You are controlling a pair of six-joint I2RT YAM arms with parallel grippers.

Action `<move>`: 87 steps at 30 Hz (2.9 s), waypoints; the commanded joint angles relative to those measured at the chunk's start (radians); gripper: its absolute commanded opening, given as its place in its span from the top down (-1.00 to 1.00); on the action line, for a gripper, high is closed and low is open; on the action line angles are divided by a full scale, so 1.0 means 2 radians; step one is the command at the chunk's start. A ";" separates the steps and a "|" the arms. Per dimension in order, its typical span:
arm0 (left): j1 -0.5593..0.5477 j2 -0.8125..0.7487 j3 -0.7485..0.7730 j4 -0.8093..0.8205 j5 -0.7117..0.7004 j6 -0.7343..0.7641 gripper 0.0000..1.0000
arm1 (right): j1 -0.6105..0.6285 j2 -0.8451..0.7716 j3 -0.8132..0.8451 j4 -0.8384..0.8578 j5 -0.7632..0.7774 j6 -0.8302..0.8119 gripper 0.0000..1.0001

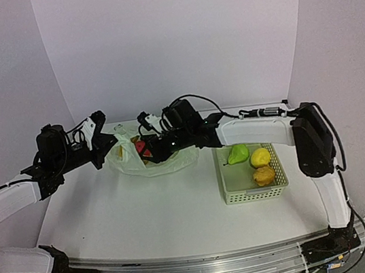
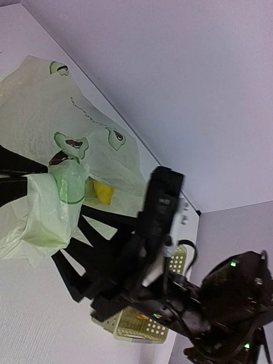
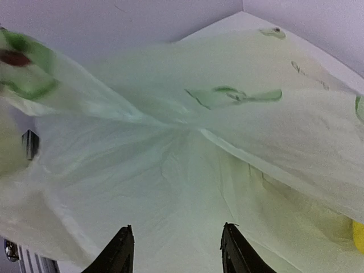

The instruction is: Untie the knot of the plastic bag and take out the fruit

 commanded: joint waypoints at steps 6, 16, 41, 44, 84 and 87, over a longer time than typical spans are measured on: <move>0.002 0.008 0.012 0.009 0.007 -0.013 1.00 | -0.018 0.094 0.097 0.015 0.112 0.037 0.09; 0.002 0.017 0.013 0.024 0.021 -0.003 1.00 | -0.036 0.184 0.205 -0.086 0.314 0.021 0.05; 0.002 0.015 0.014 0.015 0.034 0.004 1.00 | -0.068 0.275 0.282 -0.119 0.365 0.034 -0.55; 0.002 0.013 0.014 0.013 0.035 0.005 1.00 | -0.072 0.278 0.278 -0.122 0.368 0.038 -0.56; 0.002 0.001 0.013 0.028 0.034 0.019 1.00 | -0.058 0.036 0.032 0.003 0.058 0.062 0.70; 0.002 -0.011 0.012 -0.001 0.034 0.033 1.00 | -0.043 0.047 0.041 0.019 0.047 0.051 0.66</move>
